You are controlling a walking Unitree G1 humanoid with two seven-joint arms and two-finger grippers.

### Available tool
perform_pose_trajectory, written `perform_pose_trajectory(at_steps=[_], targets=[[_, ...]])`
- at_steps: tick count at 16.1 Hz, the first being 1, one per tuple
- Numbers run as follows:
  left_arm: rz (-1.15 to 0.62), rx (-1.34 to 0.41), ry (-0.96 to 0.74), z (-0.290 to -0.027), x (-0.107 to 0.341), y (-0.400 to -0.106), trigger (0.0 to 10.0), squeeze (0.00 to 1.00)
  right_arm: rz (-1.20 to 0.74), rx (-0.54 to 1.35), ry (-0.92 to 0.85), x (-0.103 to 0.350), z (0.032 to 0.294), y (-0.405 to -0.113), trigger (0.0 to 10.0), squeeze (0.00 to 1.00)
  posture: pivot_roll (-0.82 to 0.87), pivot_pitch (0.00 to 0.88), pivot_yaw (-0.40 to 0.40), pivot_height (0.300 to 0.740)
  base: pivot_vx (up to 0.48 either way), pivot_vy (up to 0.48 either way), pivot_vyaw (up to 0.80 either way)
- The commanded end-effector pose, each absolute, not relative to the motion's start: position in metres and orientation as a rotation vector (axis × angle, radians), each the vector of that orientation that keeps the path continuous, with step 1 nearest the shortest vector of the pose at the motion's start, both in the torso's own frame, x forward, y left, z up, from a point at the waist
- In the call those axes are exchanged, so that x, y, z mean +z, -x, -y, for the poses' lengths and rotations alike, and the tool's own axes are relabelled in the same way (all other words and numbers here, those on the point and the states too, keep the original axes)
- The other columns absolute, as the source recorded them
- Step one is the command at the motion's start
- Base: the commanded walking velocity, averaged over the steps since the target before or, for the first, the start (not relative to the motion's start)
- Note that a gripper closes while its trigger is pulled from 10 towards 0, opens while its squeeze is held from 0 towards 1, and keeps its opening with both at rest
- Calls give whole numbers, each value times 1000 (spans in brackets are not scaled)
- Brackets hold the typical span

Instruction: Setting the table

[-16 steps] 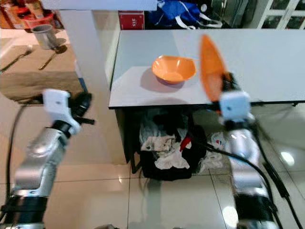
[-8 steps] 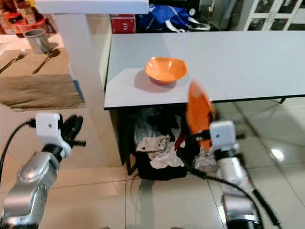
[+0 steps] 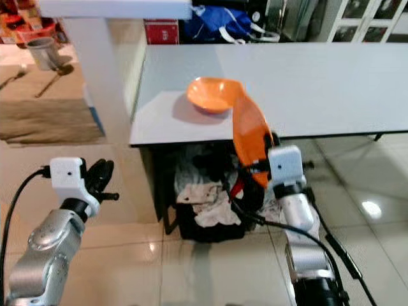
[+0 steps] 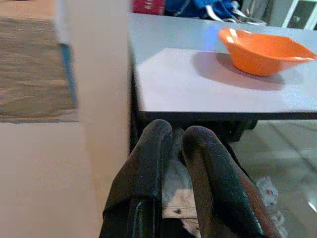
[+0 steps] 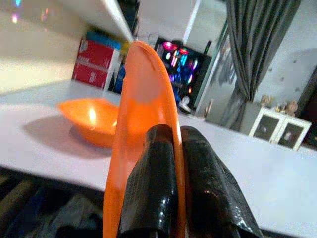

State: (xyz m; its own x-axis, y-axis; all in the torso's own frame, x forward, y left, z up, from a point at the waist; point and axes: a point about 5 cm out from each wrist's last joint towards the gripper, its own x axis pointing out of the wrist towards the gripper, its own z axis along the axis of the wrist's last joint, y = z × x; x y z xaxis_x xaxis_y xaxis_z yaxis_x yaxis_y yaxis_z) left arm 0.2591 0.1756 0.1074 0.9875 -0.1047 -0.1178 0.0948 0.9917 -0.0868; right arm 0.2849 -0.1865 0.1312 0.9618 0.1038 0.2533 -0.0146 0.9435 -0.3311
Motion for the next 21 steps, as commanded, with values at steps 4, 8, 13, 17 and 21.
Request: perform_pose_trajectory(at_steps=[4, 8, 13, 17, 21], targets=[[-86, -141, 70, -165, 118, -267, 10000, 0, 336, 31, 340, 146, 187, -284, 0, 0, -86, 0, 34, 740, 0, -472, 0], [-80, -141, 66, -165, 120, -273, 10000, 0, 346, 31, 339, 149, 184, -284, 0, 0, -87, 0, 38, 740, 0, -469, 0], [-89, -113, 28, -171, 120, -282, 10000, 0, 343, 48, 338, 148, 180, -284, 0, 0, -87, 0, 38, 740, 0, -362, 0], [-67, -125, 24, -168, 125, -285, 10000, 0, 348, 58, 340, 149, 178, -284, 0, 0, -89, 0, 34, 740, 78, 92, 0], [-48, -152, 10, -162, 129, -287, 10000, 0, 350, 64, 344, 149, 176, -285, 0, 0, -90, 0, 35, 740, 381, 232, 0]])
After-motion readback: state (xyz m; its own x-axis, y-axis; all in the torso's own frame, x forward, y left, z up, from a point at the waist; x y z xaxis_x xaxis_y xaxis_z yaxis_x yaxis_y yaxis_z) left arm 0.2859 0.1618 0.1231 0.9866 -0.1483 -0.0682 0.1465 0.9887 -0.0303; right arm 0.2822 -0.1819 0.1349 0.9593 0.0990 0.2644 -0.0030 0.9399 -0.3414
